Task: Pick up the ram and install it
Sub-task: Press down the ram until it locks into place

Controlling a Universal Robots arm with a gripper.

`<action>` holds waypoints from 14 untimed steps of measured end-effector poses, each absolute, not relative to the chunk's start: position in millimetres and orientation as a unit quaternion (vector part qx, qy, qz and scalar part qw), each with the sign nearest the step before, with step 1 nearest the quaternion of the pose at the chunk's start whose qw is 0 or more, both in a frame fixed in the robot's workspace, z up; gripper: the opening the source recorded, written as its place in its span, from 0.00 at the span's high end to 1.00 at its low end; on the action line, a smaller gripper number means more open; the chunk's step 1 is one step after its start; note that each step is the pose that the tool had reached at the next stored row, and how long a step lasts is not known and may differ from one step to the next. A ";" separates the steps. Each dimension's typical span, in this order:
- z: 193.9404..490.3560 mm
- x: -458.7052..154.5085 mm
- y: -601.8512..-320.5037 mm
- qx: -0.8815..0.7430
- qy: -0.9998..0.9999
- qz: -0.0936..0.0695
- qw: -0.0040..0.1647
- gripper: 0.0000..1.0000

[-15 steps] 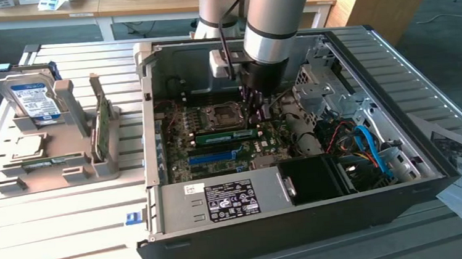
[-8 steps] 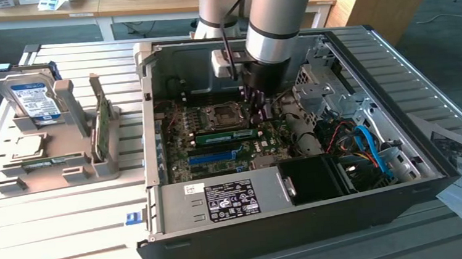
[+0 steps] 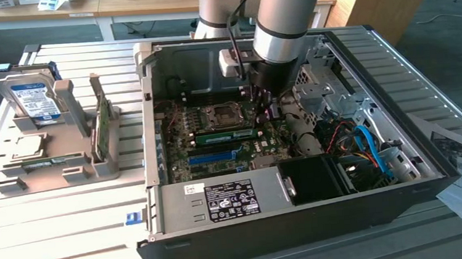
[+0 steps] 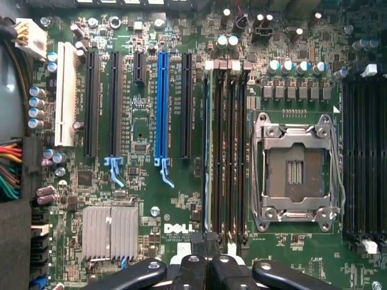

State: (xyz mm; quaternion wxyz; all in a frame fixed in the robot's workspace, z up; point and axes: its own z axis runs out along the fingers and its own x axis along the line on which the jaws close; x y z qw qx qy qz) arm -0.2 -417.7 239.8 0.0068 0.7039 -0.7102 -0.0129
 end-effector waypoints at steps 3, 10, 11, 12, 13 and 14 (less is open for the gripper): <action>239.8 -0.1 -417.7 0.704 -0.710 -0.013 0.007 0.89; 233.9 -0.1 -417.7 0.704 -0.710 -0.013 0.007 0.89; 233.3 -0.1 -417.7 0.704 -0.710 -0.013 0.007 0.89; 233.4 -0.1 -417.7 0.704 -0.710 -0.013 0.007 0.89; 233.4 -0.1 -417.7 0.704 -0.710 -0.013 0.007 0.89; 233.4 -0.1 -417.6 0.704 -0.710 -0.013 0.007 0.89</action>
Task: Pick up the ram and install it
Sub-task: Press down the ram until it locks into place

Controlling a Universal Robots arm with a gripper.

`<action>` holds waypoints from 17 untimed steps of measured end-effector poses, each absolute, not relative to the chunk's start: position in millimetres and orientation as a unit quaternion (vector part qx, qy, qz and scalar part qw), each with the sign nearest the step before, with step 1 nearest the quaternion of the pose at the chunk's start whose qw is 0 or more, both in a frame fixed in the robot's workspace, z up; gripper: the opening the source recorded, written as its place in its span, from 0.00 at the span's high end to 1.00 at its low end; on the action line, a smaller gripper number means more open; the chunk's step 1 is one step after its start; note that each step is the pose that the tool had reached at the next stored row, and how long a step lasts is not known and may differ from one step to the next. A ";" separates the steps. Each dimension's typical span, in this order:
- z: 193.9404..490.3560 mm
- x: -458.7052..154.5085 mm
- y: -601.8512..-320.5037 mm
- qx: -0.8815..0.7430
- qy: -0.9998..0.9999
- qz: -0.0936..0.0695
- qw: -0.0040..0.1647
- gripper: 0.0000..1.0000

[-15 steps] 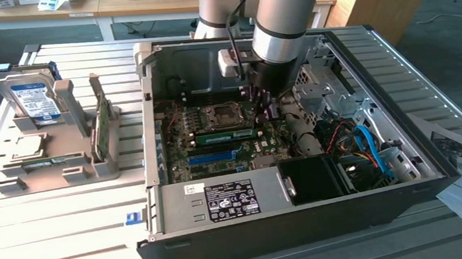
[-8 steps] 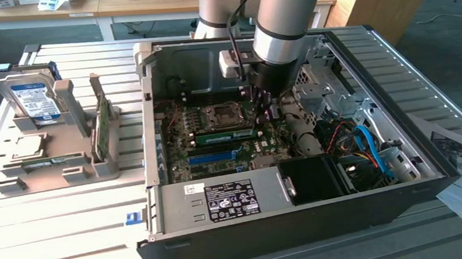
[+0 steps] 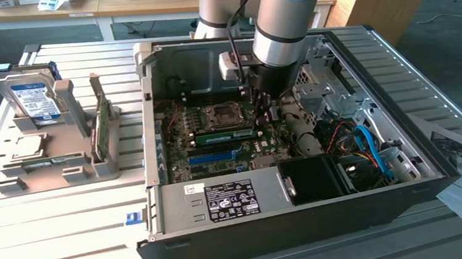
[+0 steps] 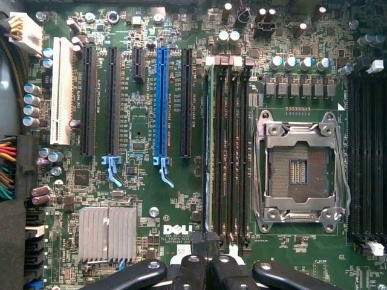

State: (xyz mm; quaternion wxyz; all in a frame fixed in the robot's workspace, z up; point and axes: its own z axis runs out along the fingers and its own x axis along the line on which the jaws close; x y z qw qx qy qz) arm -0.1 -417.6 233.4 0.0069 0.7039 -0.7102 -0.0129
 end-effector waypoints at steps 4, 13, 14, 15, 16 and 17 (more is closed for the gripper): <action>233.3 -0.1 -413.5 0.704 -0.710 -0.013 0.007 0.89; 227.5 -0.1 -412.8 0.704 -0.710 -0.013 0.007 0.89; 227.0 -0.1 -412.8 0.704 -0.710 -0.013 0.007 0.89; 226.6 -0.1 -412.8 0.704 -0.710 -0.013 0.007 0.89; 226.3 -0.1 -412.8 0.704 -0.710 -0.013 0.007 0.89; 226.2 -0.1 -412.8 0.704 -0.710 -0.013 0.007 0.89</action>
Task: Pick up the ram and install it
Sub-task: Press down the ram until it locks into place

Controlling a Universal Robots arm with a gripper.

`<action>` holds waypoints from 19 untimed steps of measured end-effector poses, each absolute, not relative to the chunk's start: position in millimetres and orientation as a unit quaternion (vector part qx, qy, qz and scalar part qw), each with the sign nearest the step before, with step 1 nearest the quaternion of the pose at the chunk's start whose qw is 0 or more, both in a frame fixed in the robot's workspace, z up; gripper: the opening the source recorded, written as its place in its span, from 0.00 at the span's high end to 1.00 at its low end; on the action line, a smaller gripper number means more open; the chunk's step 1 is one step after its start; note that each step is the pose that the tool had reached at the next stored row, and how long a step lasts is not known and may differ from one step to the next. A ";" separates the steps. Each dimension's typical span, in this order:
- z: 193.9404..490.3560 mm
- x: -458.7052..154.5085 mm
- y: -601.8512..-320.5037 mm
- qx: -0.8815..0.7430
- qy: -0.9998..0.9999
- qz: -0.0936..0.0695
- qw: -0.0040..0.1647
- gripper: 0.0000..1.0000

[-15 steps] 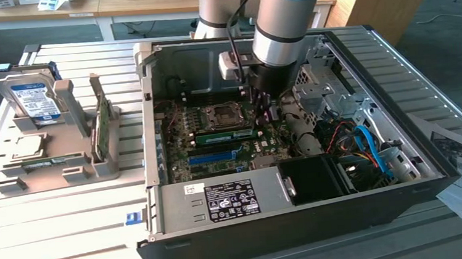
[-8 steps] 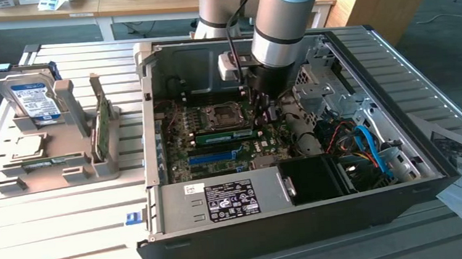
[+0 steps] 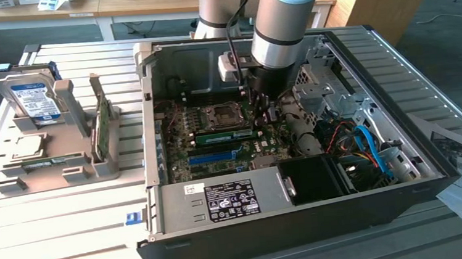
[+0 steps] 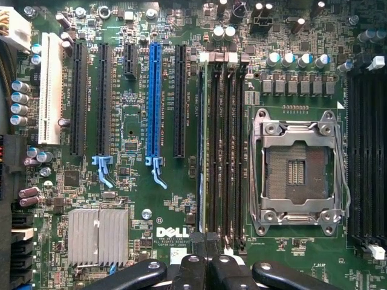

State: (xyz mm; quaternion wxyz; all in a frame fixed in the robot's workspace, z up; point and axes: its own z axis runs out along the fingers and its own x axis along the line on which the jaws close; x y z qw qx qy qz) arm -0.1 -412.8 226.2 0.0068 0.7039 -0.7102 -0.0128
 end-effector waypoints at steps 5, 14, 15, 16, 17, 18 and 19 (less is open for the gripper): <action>225.3 -0.1 -412.8 0.704 -0.710 -0.013 0.007 0.89; 224.0 -0.1 -412.9 0.704 -0.710 -0.012 0.007 0.89; 223.9 -0.1 -412.9 0.704 -0.710 -0.012 0.007 0.89; 223.9 -0.1 -412.8 0.704 -0.710 -0.013 0.007 0.89; 223.8 -0.1 -412.8 0.704 -0.710 -0.013 0.007 0.89; 223.8 -0.1 -412.8 0.704 -0.710 -0.013 0.006 0.89; 223.7 -0.1 -412.8 0.704 -0.710 -0.013 0.007 0.89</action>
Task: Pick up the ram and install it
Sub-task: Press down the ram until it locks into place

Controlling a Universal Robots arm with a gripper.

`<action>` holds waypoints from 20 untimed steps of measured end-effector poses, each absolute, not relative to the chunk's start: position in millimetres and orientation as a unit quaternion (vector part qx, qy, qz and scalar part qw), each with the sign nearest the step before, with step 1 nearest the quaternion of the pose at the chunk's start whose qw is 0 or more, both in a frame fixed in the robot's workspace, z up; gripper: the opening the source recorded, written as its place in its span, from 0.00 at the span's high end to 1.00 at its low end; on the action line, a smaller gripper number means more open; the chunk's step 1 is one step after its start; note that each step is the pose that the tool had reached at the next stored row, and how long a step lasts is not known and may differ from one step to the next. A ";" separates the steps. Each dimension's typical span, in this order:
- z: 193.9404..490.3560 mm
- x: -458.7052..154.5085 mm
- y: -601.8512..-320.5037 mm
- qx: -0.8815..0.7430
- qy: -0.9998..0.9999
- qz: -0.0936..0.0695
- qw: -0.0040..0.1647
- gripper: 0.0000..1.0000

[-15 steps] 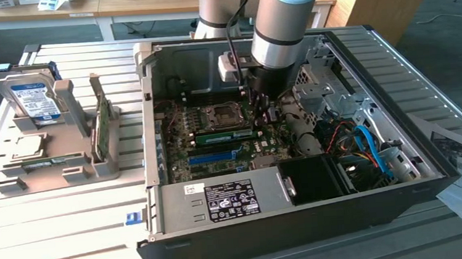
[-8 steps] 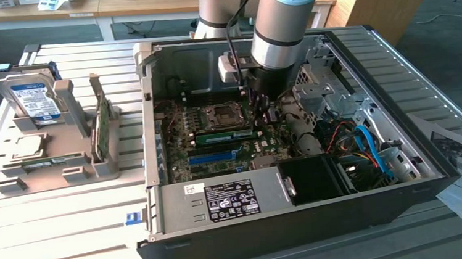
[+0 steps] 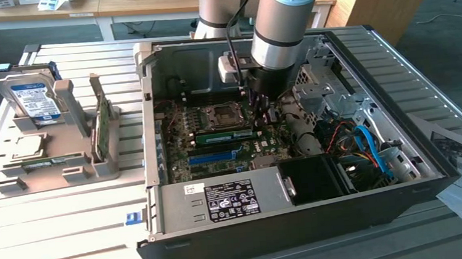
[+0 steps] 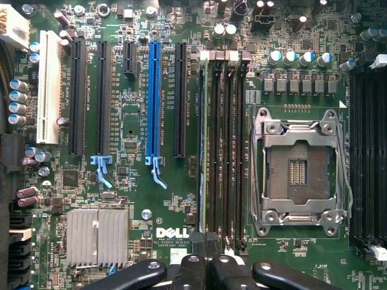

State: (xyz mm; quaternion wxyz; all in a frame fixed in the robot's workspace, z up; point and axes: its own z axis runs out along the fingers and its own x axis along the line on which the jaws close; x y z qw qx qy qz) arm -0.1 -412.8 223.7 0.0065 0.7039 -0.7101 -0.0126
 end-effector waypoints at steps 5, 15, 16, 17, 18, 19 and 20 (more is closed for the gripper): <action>222.9 -0.1 -412.8 0.704 -0.710 -0.012 0.006 0.89; 221.7 -0.1 -412.8 0.704 -0.710 -0.012 0.006 0.89; 221.8 -0.1 -412.8 0.704 -0.710 -0.012 0.006 0.89; 222.4 -0.1 -412.7 0.704 -0.710 -0.013 0.006 0.89; 223.2 -0.1 -412.6 0.704 -0.710 -0.013 0.006 0.89; 224.4 -0.2 -412.7 0.704 -0.710 -0.013 0.006 0.89; 226.0 -0.2 -412.8 0.704 -0.710 -0.012 0.006 0.89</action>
